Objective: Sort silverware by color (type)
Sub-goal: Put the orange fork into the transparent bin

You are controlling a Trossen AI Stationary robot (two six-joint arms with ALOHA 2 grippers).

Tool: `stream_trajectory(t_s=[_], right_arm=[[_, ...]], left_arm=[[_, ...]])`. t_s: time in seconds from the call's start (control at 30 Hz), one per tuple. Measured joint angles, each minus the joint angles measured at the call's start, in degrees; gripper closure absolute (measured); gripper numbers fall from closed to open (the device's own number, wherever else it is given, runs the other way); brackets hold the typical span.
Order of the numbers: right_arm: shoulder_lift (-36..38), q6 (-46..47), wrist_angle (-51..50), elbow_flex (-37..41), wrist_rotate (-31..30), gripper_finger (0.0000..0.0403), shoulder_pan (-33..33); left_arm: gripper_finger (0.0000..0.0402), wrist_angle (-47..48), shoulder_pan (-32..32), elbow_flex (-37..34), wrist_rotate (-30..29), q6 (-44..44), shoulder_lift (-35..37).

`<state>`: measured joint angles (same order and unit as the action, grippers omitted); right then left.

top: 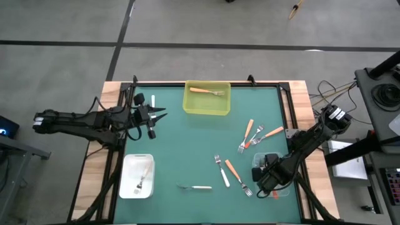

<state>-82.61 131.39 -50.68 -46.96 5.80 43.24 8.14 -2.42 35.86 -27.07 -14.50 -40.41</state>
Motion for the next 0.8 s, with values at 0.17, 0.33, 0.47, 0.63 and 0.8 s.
stream_trajectory(t_s=[0.17,0.33,0.47,0.63,0.8], right_arm=[[-0.01,-0.07,0.01,-0.02,0.00,0.0385,0.00],[0.00,-0.12,-0.14,-0.24,0.07,0.0387,0.00],[0.04,-0.45,-0.18,-0.24,0.13,0.0388,0.00],[0.14,-0.94,-0.23,-0.24,0.15,0.0388,0.00],[0.37,-1.44,-0.40,-0.24,0.11,0.0389,0.00]], left_arm=[[0.0326,0.01,0.00,0.00,0.00,0.00,0.00],[0.0326,0.01,0.01,0.00,0.00,0.00,0.00],[0.0326,0.00,0.00,0.00,0.00,0.00,-0.02],[0.0326,0.02,0.00,0.00,0.00,-0.03,-0.01],[0.0326,0.00,0.02,0.00,0.00,-0.03,0.00]])
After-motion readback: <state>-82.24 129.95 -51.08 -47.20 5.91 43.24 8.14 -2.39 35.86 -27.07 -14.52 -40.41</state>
